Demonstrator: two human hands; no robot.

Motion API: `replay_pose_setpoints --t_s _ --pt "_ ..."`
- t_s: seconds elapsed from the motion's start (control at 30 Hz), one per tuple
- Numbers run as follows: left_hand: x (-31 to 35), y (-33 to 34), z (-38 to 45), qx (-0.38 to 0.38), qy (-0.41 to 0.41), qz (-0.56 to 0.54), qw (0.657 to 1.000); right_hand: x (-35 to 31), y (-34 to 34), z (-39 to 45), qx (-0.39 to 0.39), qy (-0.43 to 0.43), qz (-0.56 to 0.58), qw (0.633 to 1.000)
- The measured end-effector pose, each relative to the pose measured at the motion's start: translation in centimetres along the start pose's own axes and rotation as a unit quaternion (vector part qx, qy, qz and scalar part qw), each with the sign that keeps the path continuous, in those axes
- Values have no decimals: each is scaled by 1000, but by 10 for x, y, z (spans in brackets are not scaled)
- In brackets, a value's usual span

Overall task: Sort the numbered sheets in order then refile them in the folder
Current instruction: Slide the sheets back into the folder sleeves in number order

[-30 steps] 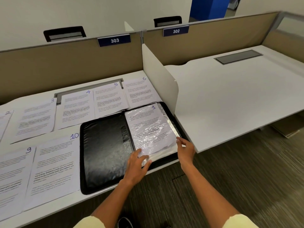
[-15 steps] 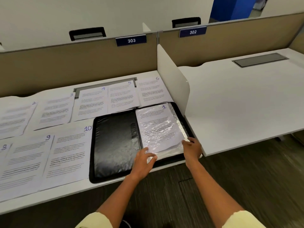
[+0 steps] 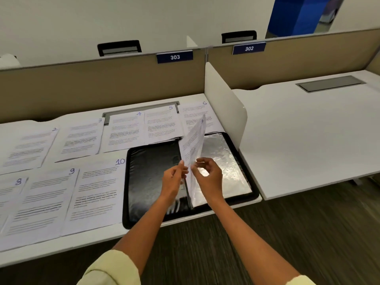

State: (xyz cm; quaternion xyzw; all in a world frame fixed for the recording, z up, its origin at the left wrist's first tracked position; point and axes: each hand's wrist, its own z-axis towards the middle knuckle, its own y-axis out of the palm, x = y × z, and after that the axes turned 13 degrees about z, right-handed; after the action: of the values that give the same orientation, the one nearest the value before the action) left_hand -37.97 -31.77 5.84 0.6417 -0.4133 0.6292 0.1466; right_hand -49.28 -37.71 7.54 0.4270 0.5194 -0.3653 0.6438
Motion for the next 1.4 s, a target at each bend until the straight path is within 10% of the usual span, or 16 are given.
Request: replay_pose_setpoints --t_s 0.57,0.87,1.07,1.4 --pt "-64 -126 -18 38 -99 73 992 51 94 -54 -82 37 -157 983" --pt "-114 -159 -32 -2 -166 114 980 93 80 -65 -165 127 -461 862" --pt "-140 -178 -39 -26 -164 157 973 100 85 -83 -174 72 -563 805" --pt "-177 -280 -45 38 -7 280 959 98 167 -107 -119 26 -536 836"
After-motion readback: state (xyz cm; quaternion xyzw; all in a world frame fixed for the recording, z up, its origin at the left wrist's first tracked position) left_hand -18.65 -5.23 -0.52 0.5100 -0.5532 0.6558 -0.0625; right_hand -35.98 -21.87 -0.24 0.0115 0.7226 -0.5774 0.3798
